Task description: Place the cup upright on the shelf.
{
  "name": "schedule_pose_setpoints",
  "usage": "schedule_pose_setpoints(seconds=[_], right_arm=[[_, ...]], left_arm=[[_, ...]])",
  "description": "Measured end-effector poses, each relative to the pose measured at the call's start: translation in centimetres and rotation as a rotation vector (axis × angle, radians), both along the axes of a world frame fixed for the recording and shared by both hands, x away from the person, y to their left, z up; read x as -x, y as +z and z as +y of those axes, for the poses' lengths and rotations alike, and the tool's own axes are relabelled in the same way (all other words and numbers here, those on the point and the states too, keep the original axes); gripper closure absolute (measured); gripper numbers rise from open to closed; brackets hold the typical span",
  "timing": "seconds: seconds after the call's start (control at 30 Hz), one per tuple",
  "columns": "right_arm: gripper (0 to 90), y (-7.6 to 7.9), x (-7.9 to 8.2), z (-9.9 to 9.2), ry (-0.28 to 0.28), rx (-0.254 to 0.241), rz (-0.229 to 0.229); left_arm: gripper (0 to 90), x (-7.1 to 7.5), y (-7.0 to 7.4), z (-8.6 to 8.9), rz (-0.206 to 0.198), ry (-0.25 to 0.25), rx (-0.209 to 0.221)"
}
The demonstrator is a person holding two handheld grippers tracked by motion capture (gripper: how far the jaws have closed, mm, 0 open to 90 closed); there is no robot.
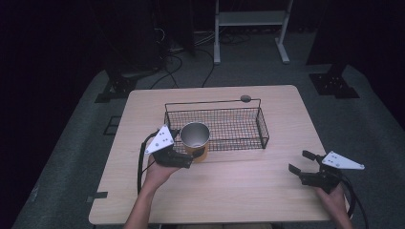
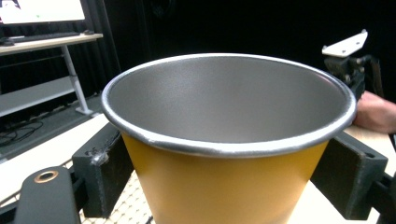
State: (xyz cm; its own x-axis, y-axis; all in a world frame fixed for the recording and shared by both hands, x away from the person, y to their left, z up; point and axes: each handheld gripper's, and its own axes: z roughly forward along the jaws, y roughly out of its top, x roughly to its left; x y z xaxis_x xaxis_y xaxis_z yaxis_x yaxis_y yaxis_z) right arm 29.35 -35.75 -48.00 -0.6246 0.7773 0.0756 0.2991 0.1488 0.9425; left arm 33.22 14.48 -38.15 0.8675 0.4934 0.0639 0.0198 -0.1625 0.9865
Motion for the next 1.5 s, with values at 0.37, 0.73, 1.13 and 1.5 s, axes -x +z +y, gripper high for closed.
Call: schedule_pose_setpoints(seconds=[0.37,0.73,1.13,1.5], right_arm=[[13.7,0.0,0.0,0.0,-0.001,-0.003,0.001],[13.7,0.0,0.0,0.0,-0.001,-0.004,0.002],[13.7,0.0,0.0,0.0,0.000,-0.003,0.001],[13.7,0.0,0.0,0.0,0.002,-0.004,0.001]], left_arm=[[14.7,-2.0,1.7,-0.7,-0.010,0.003,-0.002],[14.7,-3.9,2.4,-1.7,-0.009,0.011,-0.014],[14.7,-5.4,2.9,-2.4,-0.001,0.018,-0.015],[14.7,-7.2,3.2,-3.4,-0.010,0.035,-0.014]])
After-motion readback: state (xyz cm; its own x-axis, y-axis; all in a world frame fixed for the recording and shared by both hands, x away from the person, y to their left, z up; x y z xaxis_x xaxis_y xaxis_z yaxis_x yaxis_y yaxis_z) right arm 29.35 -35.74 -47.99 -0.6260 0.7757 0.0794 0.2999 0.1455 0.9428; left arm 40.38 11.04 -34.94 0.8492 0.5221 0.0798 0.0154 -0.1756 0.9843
